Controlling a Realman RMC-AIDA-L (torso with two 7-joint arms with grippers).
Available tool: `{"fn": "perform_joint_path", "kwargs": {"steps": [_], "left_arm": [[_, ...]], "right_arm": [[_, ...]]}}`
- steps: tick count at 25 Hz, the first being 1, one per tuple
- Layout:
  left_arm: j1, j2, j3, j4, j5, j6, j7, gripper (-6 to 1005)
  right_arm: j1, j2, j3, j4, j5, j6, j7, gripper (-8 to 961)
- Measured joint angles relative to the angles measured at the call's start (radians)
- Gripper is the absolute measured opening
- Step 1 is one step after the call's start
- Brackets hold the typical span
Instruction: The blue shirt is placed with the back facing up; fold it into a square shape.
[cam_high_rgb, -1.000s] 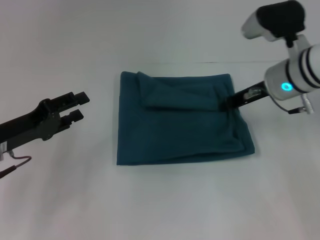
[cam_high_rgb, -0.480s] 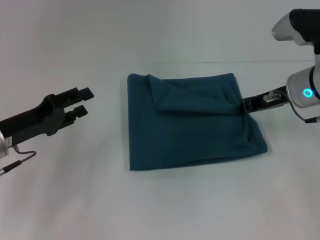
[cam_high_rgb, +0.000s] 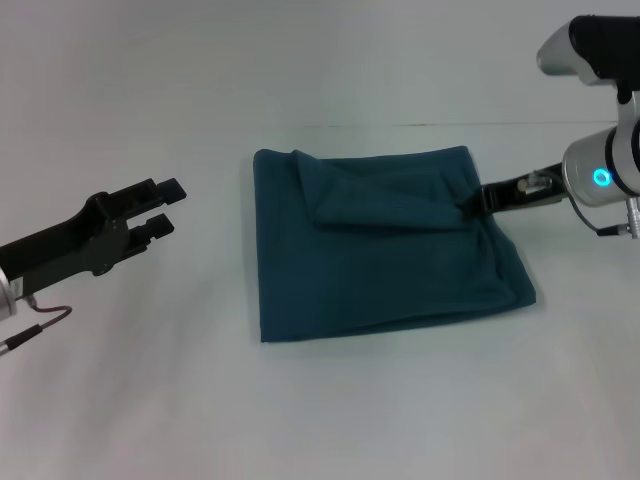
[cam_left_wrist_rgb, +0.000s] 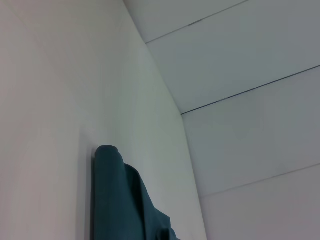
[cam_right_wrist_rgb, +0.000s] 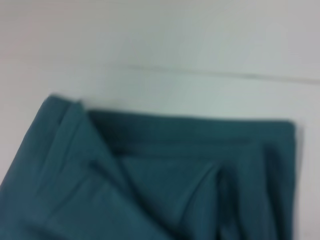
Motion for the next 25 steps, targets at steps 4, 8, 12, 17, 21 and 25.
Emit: {"fn": "perform_joint_path", "kwargs": {"steps": [4, 8, 12, 17, 21, 25], "left_arm": [[-0.001, 0.000, -0.003, 0.000, 0.000, 0.000, 0.000, 663], [-0.005, 0.002, -0.005, 0.000, 0.000, -0.001, 0.000, 663], [-0.006, 0.006, -0.013, 0.000, -0.001, -0.003, 0.000, 663], [-0.003, 0.007, -0.027, 0.000, -0.003, -0.003, 0.000, 663], [-0.004, 0.005, -0.032, 0.000, -0.004, -0.003, 0.000, 663], [-0.006, 0.000, -0.029, 0.000, -0.004, -0.011, -0.002, 663]], "right_arm": [[-0.002, -0.004, 0.005, -0.004, -0.003, 0.083, 0.053, 234], [0.023, -0.015, 0.015, -0.010, 0.112, 0.032, -0.031, 354], [0.085, -0.009, 0.009, 0.032, 0.143, -0.007, -0.116, 475], [0.139, 0.010, -0.027, 0.097, 0.109, 0.039, -0.257, 512], [0.149, 0.018, -0.087, 0.109, 0.081, 0.093, -0.311, 505], [0.168, 0.017, -0.108, 0.154, 0.062, 0.131, -0.337, 485]]}}
